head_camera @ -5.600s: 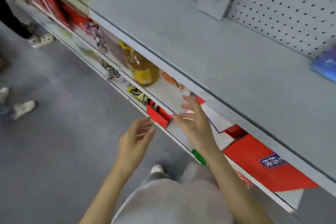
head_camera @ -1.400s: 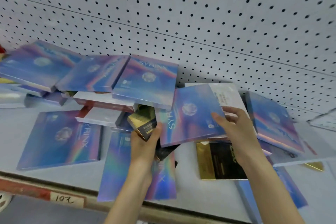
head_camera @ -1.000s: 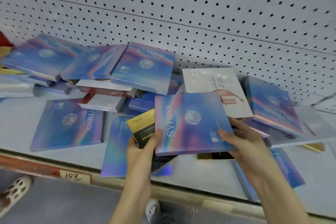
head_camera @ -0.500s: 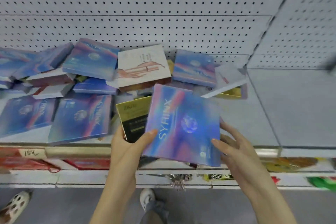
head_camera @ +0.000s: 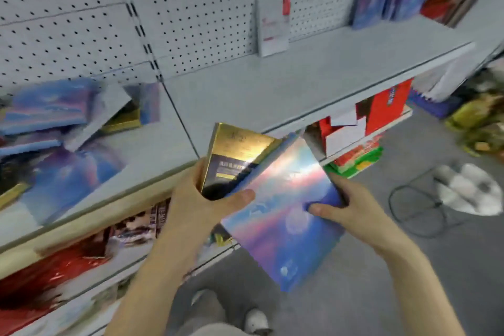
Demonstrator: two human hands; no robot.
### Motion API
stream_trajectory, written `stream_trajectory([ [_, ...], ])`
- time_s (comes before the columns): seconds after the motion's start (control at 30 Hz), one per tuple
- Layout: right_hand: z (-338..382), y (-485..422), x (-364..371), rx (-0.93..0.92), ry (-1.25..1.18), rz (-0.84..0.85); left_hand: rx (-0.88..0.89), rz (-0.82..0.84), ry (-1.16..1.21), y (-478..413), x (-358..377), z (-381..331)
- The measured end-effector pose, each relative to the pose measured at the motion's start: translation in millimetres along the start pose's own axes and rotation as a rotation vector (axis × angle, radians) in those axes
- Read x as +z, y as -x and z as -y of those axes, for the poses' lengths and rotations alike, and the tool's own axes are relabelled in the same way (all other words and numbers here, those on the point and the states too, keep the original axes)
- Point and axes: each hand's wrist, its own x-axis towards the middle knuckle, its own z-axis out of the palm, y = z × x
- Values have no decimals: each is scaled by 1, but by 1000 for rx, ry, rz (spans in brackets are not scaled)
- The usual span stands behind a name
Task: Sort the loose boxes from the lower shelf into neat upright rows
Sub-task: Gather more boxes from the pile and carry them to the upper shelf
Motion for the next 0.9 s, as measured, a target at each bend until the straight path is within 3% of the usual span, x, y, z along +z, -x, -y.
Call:
stream_trajectory([
  [0.1, -13, -4, -31, 30, -76, -78, -23, 65, 41, -15, 32, -10],
  [0.2, -18, -21, -43, 4, -116, -162, 18, 25, 45, -41, 51, -18],
  [0.3, -25, -47, -55, 14, -196, -207, -43, -42, 231, -78, 67, -22],
  [0.6, -46, -193, -109, 54, -258, -484, -186, -142, 332, -217, 109, -13],
  [0.8, -48, -287, -108, 41, -297, -499, -125, -244, 347, -286, 119, -21],
  [0.9, -48, -323, -113, 106, -436, -409, -117, -348, 323, -303, 110, -18],
])
